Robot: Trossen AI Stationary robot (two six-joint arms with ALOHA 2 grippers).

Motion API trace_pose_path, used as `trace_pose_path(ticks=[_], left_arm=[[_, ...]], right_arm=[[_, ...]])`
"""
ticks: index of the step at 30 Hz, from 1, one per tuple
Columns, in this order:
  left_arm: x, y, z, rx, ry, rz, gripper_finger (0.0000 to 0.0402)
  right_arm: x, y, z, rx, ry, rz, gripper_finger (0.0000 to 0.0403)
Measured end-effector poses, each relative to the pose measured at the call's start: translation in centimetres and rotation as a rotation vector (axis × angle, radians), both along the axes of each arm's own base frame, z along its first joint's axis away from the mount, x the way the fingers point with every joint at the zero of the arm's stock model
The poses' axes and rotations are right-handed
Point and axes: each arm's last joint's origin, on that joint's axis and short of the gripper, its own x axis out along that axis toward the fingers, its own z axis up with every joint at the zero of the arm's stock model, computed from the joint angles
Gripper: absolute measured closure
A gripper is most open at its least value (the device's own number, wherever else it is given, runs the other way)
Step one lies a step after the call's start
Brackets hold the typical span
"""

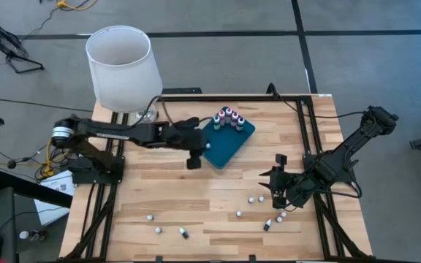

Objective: Pick & Place food coloring
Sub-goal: Put the small black food coloring bottle into the blue container

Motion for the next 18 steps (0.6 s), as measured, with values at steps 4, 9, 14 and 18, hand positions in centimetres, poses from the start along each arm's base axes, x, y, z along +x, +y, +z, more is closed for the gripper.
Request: trace_pose_path(ticks=[4, 9, 14, 18], left_arm=[[-1.4, -2.8, 1.1, 0.0, -0.02, -0.088, 0.0278], [-3.1, -5.5, 0.3, -0.001, -0.05, -0.18, 0.0278], [-4.2, -7.1, -1.5, -0.013, -0.064, -0.23, 0.0278], [-4.7, -7.9, -2.9, -0.039, -0.067, -0.241, 0.0278]], right_arm=[[-0.1, 0.0, -0.1, 0.069, 0.012, -0.033, 0.0282], [-0.5, 0.0, -0.4, 0.134, 0.052, -0.073, 0.0282], [-1.5, 0.7, -1.7, 0.14, 0.045, -0.066, 0.0282], [-2.6, 1.2, -4.5, 0.193, 0.009, -0.059, 0.0282]])
